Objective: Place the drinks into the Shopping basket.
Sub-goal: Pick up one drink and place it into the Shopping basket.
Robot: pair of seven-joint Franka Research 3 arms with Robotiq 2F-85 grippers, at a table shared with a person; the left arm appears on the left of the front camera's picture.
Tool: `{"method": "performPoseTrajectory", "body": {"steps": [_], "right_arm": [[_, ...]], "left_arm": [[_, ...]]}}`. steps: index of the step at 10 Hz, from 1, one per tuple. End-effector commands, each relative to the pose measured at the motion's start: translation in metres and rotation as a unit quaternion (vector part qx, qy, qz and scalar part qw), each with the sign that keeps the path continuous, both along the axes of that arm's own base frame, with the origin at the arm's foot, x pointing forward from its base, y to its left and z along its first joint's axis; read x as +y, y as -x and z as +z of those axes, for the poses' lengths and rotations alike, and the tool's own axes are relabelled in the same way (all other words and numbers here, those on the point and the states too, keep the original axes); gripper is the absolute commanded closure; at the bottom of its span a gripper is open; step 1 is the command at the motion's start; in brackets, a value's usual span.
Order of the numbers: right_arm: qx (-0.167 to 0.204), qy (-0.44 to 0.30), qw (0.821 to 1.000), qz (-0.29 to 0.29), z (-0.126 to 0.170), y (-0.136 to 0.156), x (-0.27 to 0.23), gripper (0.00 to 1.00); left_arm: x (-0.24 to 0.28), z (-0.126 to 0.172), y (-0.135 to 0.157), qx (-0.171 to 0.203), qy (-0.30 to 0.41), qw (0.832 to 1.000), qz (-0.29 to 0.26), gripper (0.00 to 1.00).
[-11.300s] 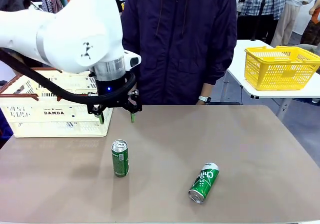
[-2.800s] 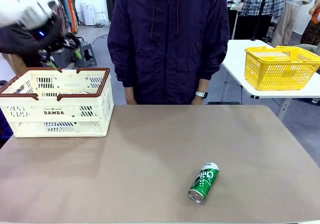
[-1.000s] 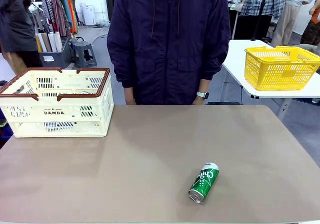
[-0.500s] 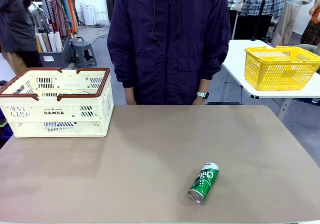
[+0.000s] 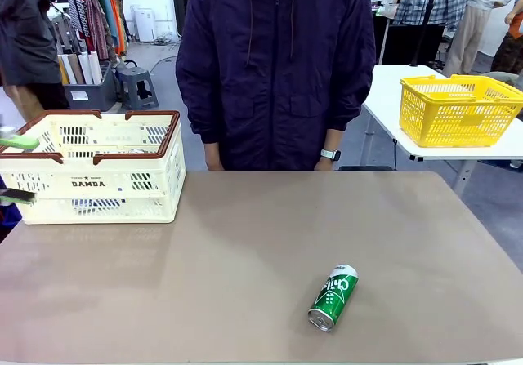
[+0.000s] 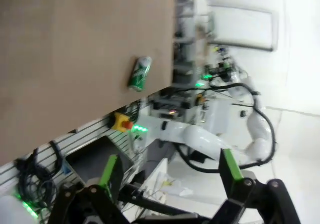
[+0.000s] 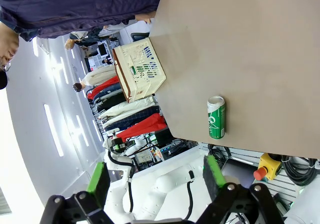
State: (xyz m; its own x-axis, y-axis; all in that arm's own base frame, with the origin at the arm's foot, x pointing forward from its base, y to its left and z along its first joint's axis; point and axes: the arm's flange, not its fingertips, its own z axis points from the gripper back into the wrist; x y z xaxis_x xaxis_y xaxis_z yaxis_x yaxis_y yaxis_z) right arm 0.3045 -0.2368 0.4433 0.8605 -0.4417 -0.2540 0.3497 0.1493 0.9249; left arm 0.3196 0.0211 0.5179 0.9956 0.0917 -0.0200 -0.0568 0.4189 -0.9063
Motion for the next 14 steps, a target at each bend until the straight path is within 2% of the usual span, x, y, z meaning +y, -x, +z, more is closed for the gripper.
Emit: {"method": "performPoseTrajectory", "body": {"steps": [1,2,3,4,6,7,8,9,10,11,12,14], "right_arm": [[0.001,-0.009,1.0,-0.002,0.006,-0.001,0.0,0.0],[0.001,-0.009,1.0,-0.002,0.006,-0.001,0.0,0.0],[0.001,-0.009,1.0,-0.002,0.006,-0.001,0.0,0.0],[0.001,-0.009,1.0,-0.002,0.006,-0.001,0.0,0.0],[0.001,-0.009,1.0,-0.002,0.006,-0.001,0.0,0.0],[0.001,-0.009,1.0,-0.002,0.006,-0.001,0.0,0.0],[0.001,-0.009,1.0,-0.002,0.006,-0.001,0.0,0.0],[0.001,-0.009,1.0,-0.002,0.006,-0.001,0.0,0.0],[0.001,-0.009,1.0,-0.002,0.006,-0.001,0.0,0.0],[0.001,-0.009,1.0,-0.002,0.006,-0.001,0.0,0.0],[0.001,-0.009,1.0,-0.002,0.006,-0.001,0.0,0.0],[0.001,-0.009,1.0,-0.002,0.006,-0.001,0.0,0.0]], "left_arm": [[-0.102,0.033,-0.033,0.051,-0.146,0.983,-0.097,0.0],[-0.157,0.036,-0.048,0.08,-0.225,0.964,-0.12,0.0],[-0.208,0.033,-0.062,0.092,-0.307,0.94,-0.117,0.0],[-0.254,0.025,-0.073,0.095,-0.393,0.911,-0.086,0.0],[-0.342,-0.008,-0.07,0.074,-0.503,0.861,-0.038,0.0],[-0.372,-0.026,-0.061,0.043,-0.524,0.85,-0.035,0.0],[-0.389,-0.04,-0.049,0.005,-0.535,0.845,-0.007,0.0],[-0.395,-0.048,-0.036,-0.029,-0.527,0.849,0.011,0.0],[-0.388,-0.051,-0.024,-0.032,-0.494,0.869,-0.021,0.0],[-0.369,-0.043,-0.014,-0.008,-0.454,0.889,-0.062,0.0],[-0.406,-0.052,-0.028,-0.025,-0.518,0.855,-0.024,0.0],[-0.406,-0.052,-0.028,-0.025,-0.518,0.855,-0.024,0.0]]}}
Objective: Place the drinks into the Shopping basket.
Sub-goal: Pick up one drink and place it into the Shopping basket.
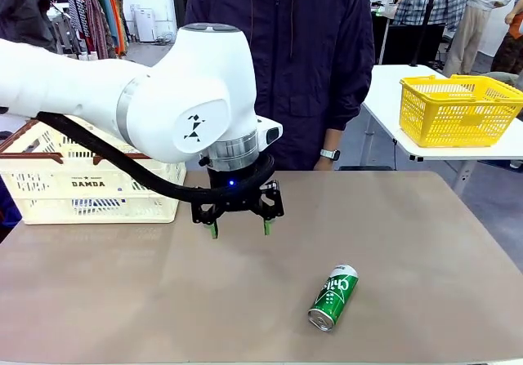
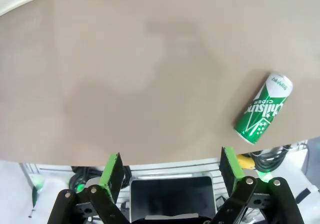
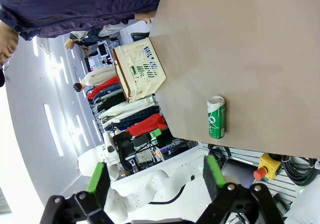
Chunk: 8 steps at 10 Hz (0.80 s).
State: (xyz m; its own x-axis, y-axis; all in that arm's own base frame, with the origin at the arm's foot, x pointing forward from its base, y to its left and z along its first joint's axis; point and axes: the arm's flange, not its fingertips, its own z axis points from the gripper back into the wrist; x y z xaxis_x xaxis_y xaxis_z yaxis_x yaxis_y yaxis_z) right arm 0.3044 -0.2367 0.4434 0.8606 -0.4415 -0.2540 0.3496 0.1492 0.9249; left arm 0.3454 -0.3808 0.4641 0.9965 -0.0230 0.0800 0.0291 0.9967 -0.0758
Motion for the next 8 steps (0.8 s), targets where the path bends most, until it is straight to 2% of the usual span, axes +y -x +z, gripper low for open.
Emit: {"method": "performPoseTrajectory", "body": {"steps": [1,2,3,5,8], "right_arm": [[0.001,-0.009,1.0,-0.002,0.005,-0.001,0.0,0.0],[0.001,-0.009,1.0,-0.002,0.005,-0.001,0.0,0.0],[0.001,-0.009,1.0,-0.002,0.005,-0.001,0.0,0.0],[0.001,-0.009,1.0,-0.002,0.005,-0.001,0.0,0.0],[0.001,-0.009,1.0,-0.002,0.005,-0.001,0.0,0.0]], "left_arm": [[-0.004,0.001,-0.002,-0.005,-0.013,1.0,0.01,0.0],[0.0,0.0,0.0,0.0,0.0,1.0,0.0,0.0],[-0.025,-0.012,0.018,0.004,0.005,0.997,0.075,0.0],[-0.079,-0.036,0.05,-0.005,-0.026,0.997,0.069,0.0],[-0.146,-0.054,0.049,-0.058,-0.018,0.995,0.074,0.0]]}}
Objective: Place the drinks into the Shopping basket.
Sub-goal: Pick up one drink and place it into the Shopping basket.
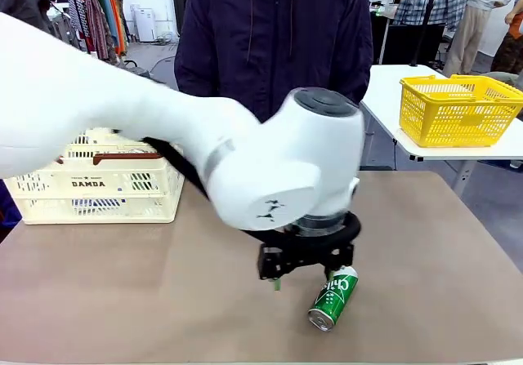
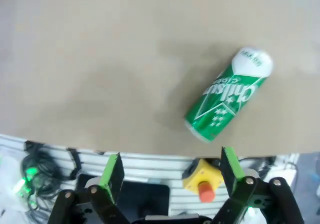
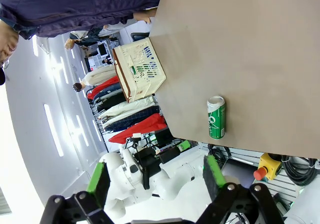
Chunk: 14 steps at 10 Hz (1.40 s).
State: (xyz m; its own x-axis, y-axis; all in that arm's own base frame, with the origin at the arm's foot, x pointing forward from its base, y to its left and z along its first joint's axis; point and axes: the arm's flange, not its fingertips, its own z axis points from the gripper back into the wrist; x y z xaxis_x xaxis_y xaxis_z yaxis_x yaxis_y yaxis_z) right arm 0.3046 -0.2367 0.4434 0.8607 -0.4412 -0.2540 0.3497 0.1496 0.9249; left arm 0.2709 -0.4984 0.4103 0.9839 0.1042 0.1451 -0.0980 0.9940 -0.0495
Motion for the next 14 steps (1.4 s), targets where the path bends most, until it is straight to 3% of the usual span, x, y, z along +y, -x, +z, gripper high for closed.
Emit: {"method": "performPoseTrajectory", "body": {"steps": [1,4,6,7,11,12,13,14], "right_arm": [[0.0,-0.009,1.0,-0.002,0.005,-0.001,0.0,0.0],[0.0,-0.009,1.0,-0.002,0.005,-0.001,0.0,0.0],[0.0,-0.009,1.0,-0.002,0.005,-0.001,0.0,0.0],[0.0,-0.009,1.0,-0.002,0.005,-0.001,0.0,0.0],[0.0,-0.009,1.0,-0.002,0.005,-0.001,0.0,0.0],[0.0,-0.009,1.0,-0.002,0.005,-0.001,0.0,0.0],[0.0,-0.009,1.0,-0.002,0.005,-0.001,0.0,0.0],[0.0,-0.009,1.0,-0.002,0.005,-0.001,0.0,0.0]], "left_arm": [[-0.051,-0.012,-0.034,-0.035,0.005,0.999,-0.015,0.0],[-0.072,-0.03,-0.049,-0.007,0.021,0.996,-0.086,0.0],[-0.072,-0.025,-0.048,0.002,0.015,0.997,-0.074,0.0],[-0.072,-0.039,-0.048,-0.016,0.017,0.997,-0.078,0.0],[-0.077,-0.039,-0.05,-0.013,0.015,0.997,-0.081,0.0],[-0.075,-0.039,-0.05,0.01,0.039,0.982,-0.185,0.0],[-0.069,-0.039,-0.047,0.052,0.062,0.953,-0.291,0.0],[-0.059,-0.036,-0.043,0.061,0.074,0.93,-0.354,0.0]]}}
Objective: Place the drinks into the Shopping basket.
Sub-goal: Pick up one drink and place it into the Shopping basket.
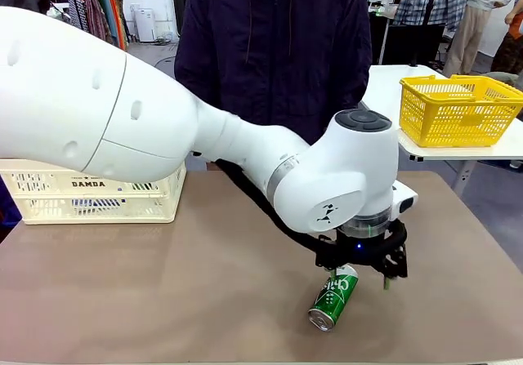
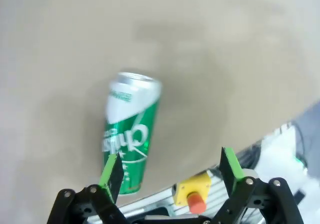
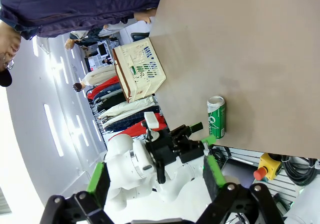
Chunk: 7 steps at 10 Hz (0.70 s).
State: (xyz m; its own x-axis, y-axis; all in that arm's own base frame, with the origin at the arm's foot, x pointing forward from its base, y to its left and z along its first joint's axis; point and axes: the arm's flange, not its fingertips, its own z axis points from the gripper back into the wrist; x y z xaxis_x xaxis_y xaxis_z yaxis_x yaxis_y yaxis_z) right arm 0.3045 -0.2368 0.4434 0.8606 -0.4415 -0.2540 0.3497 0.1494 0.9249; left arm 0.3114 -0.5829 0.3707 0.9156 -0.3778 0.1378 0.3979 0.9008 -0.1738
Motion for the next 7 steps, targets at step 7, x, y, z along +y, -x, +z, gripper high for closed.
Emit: {"method": "performPoseTrajectory", "body": {"steps": [7], "right_arm": [[0.001,-0.009,1.0,-0.002,0.005,-0.001,0.0,0.0]], "left_arm": [[0.037,0.007,-0.012,-0.101,-0.062,0.974,-0.193,0.0]]}}
